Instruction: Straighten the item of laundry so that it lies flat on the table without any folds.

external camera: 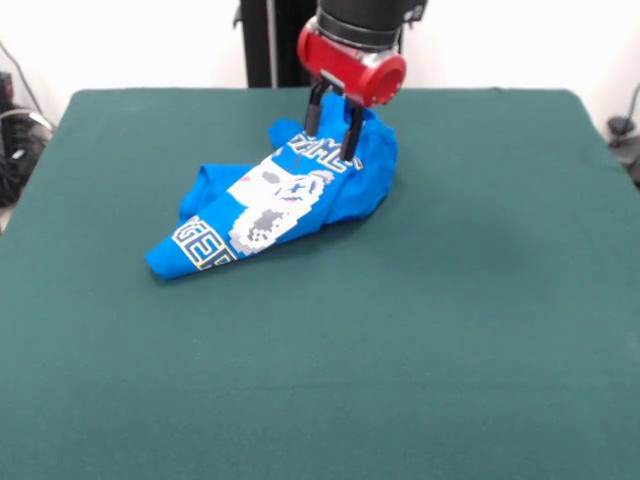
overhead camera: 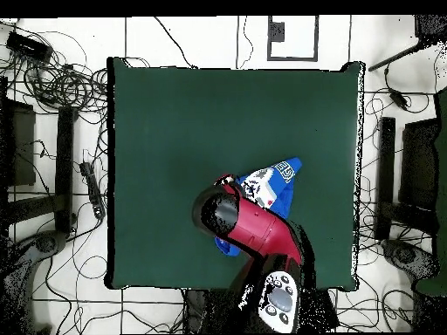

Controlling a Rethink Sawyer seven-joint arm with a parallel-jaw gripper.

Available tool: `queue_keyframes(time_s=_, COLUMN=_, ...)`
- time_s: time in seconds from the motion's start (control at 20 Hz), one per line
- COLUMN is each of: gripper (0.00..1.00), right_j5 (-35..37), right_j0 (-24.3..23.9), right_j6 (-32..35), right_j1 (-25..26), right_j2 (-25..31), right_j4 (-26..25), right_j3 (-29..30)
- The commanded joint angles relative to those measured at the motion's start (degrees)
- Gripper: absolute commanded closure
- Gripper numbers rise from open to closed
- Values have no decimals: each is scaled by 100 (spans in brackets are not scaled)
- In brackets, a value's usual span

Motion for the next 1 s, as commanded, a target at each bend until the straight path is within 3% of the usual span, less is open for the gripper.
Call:
queue_keyframes(time_s=0.05, gripper=0, right_j5=-391, right_j0=60, right_j6=1163, right_j1=430, right_j2=788, right_j4=207, right_j3=326)
queue_keyframes(time_s=0.55, gripper=0, right_j5=-823, right_j0=40, right_j6=1249, right_j1=667, right_j2=1070, right_j4=268, right_j3=313)
queue_keyframes(time_s=1.0, gripper=0, right_j5=-1663, right_j0=-114, right_j6=1280, right_j1=1406, right_j2=1278, right_j4=213, right_j3=99)
